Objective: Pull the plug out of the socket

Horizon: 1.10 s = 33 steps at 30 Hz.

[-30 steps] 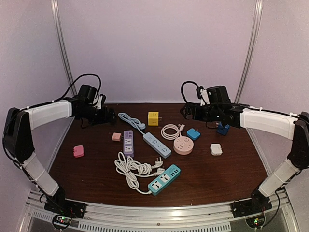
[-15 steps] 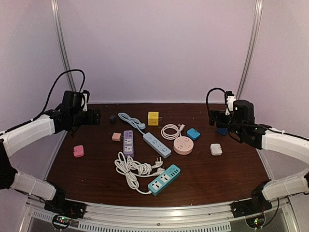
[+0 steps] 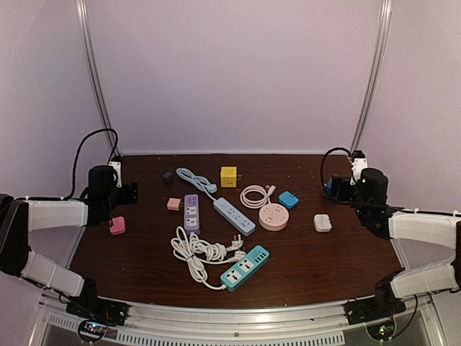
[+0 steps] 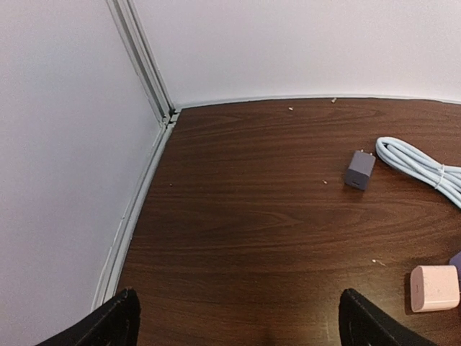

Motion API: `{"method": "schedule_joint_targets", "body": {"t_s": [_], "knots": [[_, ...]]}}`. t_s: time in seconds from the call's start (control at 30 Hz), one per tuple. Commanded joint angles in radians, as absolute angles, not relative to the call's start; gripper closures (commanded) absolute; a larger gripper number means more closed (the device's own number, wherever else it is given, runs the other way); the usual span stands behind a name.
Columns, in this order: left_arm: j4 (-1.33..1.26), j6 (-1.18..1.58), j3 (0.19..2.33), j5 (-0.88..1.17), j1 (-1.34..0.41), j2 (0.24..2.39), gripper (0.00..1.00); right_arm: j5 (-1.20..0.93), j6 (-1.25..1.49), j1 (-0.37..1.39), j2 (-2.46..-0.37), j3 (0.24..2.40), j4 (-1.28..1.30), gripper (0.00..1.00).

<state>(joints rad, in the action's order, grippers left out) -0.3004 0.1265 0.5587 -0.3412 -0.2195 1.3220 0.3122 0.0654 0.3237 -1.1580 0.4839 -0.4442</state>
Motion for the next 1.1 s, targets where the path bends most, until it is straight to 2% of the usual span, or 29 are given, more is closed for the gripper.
{"method": "schedule_joint_targets", "body": {"t_s": [0.0,0.17,0.27,0.33,0.43,0.6,0.67,0.77,0.83,1.07], "knots": [[-0.524,0.077,0.518,-0.291,-0.152,1.312,0.02,0.255,0.048,0.232,-1.183,0.401,-0.638,0.00],[-0.674,0.062,0.439,-0.248,-0.089,1.363,0.02,0.171,0.065,0.085,-1.209,0.375,-0.695,0.00],[-0.833,0.029,0.378,-0.250,-0.089,1.414,0.02,0.184,0.069,0.018,-1.251,0.357,-0.732,0.00],[-0.833,0.013,0.381,-0.245,-0.089,1.423,0.02,0.199,0.083,-0.021,-1.278,0.325,-0.799,0.00],[-0.925,-0.039,0.350,-0.216,-0.089,1.441,0.02,0.205,0.066,-0.030,-1.364,0.296,-0.965,0.00],[-1.235,-0.086,0.253,-0.138,-0.089,1.560,0.02,0.045,0.017,-0.031,-1.512,0.293,-1.123,0.00],[-1.159,-0.093,0.275,-0.119,-0.093,1.553,0.02,0.003,-0.037,-0.023,-1.560,0.265,-1.250,0.00],[-1.126,-0.077,0.307,-0.153,-0.091,1.566,0.02,-0.059,-0.051,-0.024,-1.562,0.264,-1.249,0.00],[-1.121,-0.068,0.314,-0.152,-0.084,1.570,0.02,-0.037,-0.032,-0.024,-1.543,0.280,-1.174,0.00],[-1.126,-0.068,0.310,-0.155,-0.083,1.566,0.02,0.025,-0.020,-0.025,-1.553,0.274,-1.209,0.00]]}}
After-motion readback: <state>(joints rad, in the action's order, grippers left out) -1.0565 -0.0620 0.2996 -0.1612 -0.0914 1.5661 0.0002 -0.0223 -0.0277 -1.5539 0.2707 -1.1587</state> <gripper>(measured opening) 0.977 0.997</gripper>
